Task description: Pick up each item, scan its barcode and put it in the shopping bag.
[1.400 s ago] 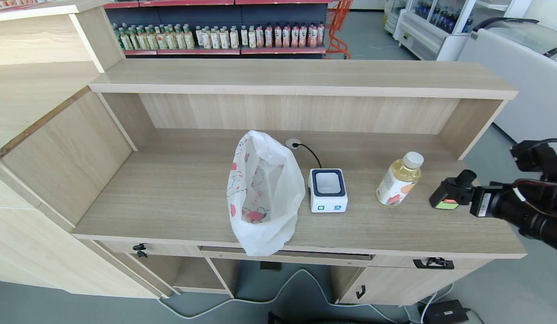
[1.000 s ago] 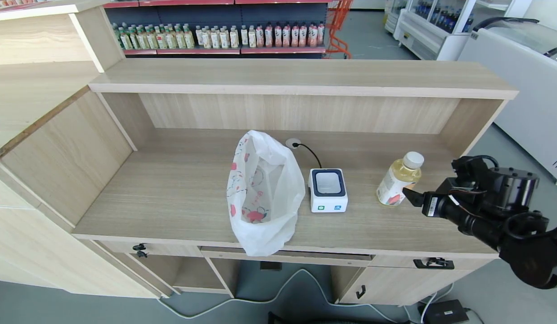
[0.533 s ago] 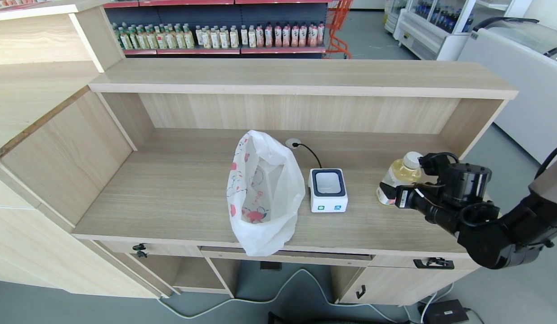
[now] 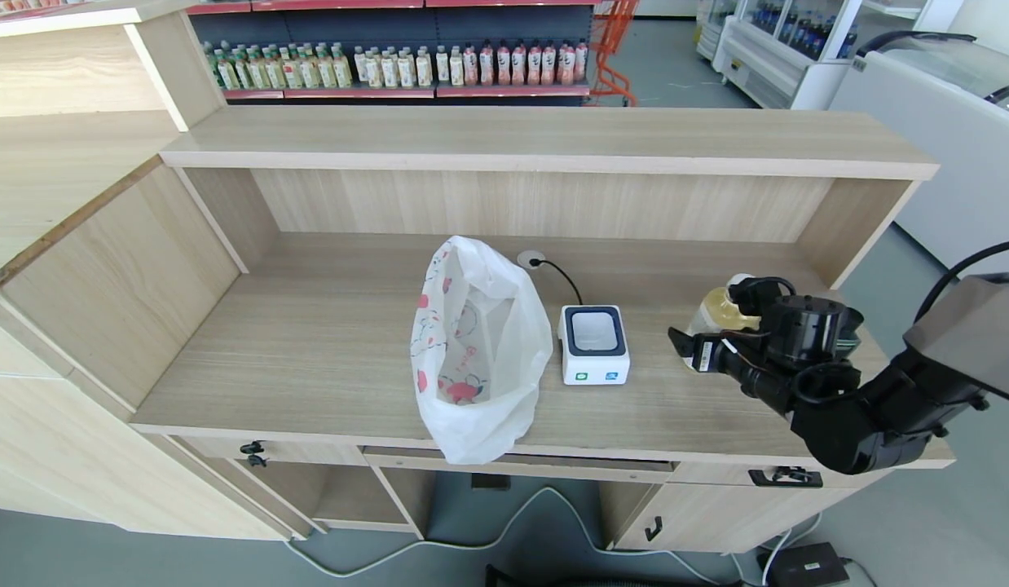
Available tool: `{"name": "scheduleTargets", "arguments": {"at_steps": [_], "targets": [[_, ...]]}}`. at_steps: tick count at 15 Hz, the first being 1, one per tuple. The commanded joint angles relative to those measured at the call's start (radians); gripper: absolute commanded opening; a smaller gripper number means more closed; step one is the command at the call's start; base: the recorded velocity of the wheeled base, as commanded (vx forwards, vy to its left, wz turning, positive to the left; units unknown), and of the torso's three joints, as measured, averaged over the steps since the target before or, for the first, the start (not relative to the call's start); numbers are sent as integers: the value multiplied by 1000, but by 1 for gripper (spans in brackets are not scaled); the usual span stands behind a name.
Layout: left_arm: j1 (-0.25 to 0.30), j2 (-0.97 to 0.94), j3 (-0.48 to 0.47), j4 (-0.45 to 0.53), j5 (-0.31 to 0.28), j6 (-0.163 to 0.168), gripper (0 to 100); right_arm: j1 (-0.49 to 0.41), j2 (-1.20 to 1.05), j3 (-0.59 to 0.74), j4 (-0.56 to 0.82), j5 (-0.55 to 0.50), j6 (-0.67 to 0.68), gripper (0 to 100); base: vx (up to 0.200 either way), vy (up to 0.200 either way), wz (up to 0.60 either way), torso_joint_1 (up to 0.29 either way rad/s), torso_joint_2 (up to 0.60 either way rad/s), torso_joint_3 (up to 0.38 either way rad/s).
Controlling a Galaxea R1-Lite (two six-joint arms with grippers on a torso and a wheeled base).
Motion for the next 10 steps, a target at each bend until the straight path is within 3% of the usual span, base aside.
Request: {"name": "scheduleTargets", "arguments": {"at_steps": [1, 10], "targets": [[0, 0, 0, 0, 0, 0, 100, -1, 20, -24, 0, 1, -7, 100, 0, 0, 0, 0, 0, 0], [0, 0, 0, 0, 0, 0, 100, -36, 47, -82, -26, 42, -63, 100, 0, 0, 0, 0, 0, 0]]}}
